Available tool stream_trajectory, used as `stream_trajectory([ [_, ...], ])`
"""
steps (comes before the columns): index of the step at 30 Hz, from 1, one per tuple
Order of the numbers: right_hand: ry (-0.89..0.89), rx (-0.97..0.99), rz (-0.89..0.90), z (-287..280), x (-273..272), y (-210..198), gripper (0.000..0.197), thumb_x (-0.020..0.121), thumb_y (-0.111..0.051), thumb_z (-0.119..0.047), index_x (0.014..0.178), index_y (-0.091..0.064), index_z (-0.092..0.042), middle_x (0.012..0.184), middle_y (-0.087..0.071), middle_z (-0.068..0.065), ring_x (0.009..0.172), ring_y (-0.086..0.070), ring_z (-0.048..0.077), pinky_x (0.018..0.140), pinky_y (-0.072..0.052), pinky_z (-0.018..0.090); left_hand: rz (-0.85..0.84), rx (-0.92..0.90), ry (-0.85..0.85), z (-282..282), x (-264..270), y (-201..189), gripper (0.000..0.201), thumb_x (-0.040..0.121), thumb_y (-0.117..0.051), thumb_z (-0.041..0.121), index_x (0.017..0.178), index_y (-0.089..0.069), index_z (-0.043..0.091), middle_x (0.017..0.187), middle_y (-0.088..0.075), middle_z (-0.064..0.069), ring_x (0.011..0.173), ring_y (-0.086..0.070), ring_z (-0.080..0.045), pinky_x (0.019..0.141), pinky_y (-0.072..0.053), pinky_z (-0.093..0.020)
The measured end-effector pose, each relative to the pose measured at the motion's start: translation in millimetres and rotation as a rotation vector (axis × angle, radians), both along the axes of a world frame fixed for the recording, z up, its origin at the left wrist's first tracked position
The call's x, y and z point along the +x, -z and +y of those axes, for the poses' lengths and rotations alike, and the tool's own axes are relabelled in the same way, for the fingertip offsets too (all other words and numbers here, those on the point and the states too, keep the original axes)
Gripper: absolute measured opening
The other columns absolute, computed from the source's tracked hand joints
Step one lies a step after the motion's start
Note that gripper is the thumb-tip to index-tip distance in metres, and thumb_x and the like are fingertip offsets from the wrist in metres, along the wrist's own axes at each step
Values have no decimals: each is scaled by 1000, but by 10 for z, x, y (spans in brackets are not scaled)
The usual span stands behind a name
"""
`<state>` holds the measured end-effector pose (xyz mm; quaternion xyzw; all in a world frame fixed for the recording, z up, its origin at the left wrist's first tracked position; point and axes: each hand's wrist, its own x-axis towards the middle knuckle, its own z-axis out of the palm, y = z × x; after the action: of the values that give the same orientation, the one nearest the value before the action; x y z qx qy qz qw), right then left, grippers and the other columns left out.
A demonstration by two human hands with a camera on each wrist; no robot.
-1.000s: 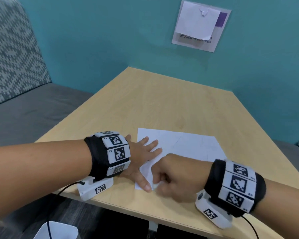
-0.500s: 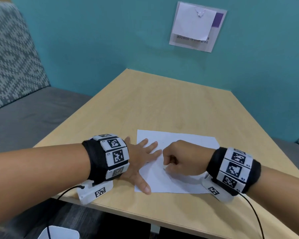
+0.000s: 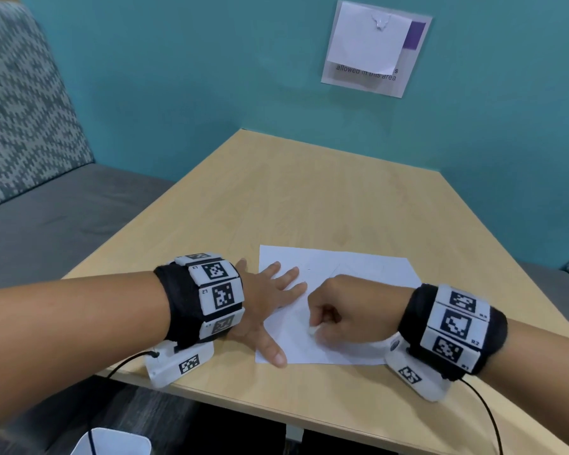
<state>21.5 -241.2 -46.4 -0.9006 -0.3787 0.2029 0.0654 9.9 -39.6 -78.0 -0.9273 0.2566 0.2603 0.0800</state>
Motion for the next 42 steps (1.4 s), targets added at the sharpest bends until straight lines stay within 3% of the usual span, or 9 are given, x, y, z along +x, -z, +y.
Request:
stream_trajectory([
  [10,15,0,-36,-59,-12,-16,13,83,-62,-26,89,-68,-16,74,-64,-10,66,-55,7,68,-50,25,-11,-10,6,-5,-6,-5,125,72,-56,84,154,23,34,161,32,8,151,23,-21,115,-1,-70],
  [15,-66,-5,53,27,-204,28,14,83,-62,-29,90,-67,-18,74,-66,-7,67,-58,9,70,-53,30,6,-15,0,12,22,-1,126,71,-57,84,153,24,34,160,33,10,150,25,-21,114,1,-71],
  [20,80,-9,-36,-127,153,-18,14,84,-65,-26,91,-69,-15,83,-70,-4,70,-58,11,69,-50,26,-15,-1,-4,-13,-27,-37,124,73,-57,82,155,22,33,162,31,8,151,23,-21,115,0,-69],
  [26,79,7,-24,-123,150,29,11,85,-66,-23,89,-67,-14,81,-67,1,65,-51,11,64,-44,23,-70,-56,98,-186,21,-72,114,76,-56,81,155,15,41,163,28,5,150,25,-27,112,7,-72],
  [29,74,17,-16,-132,143,-2,3,85,-65,-20,85,-65,-17,71,-60,-9,63,-51,8,62,-42,22,3,-143,103,-304,37,-41,105,80,-62,72,155,8,47,164,24,12,152,19,-27,112,5,-73],
  [32,21,22,10,-123,-30,28,3,85,-63,-21,85,-61,-23,67,-54,-14,61,-50,4,61,-39,19,30,-163,99,-299,50,-47,99,81,-65,68,156,-5,45,166,18,8,153,17,-27,113,1,-72],
  [35,-57,9,74,-91,-186,36,4,85,-63,-22,87,-63,-19,71,-60,-11,63,-52,6,60,-45,22,45,-163,87,-289,40,-61,102,81,-65,68,157,-1,43,166,20,5,152,20,-26,113,3,-72],
  [39,46,16,-7,-160,39,-14,4,85,-65,-20,89,-65,-20,68,-54,-16,62,-51,2,62,-41,19,42,-152,89,-298,42,-37,101,81,-64,69,156,0,47,165,22,9,152,20,-26,112,3,-74],
  [42,-33,29,54,-80,-117,36,3,84,-63,-22,83,-61,-22,69,-58,-10,61,-53,6,59,-43,20,56,-187,72,-282,37,-39,95,80,-64,69,155,-11,46,165,23,7,151,22,-26,112,6,-73],
])
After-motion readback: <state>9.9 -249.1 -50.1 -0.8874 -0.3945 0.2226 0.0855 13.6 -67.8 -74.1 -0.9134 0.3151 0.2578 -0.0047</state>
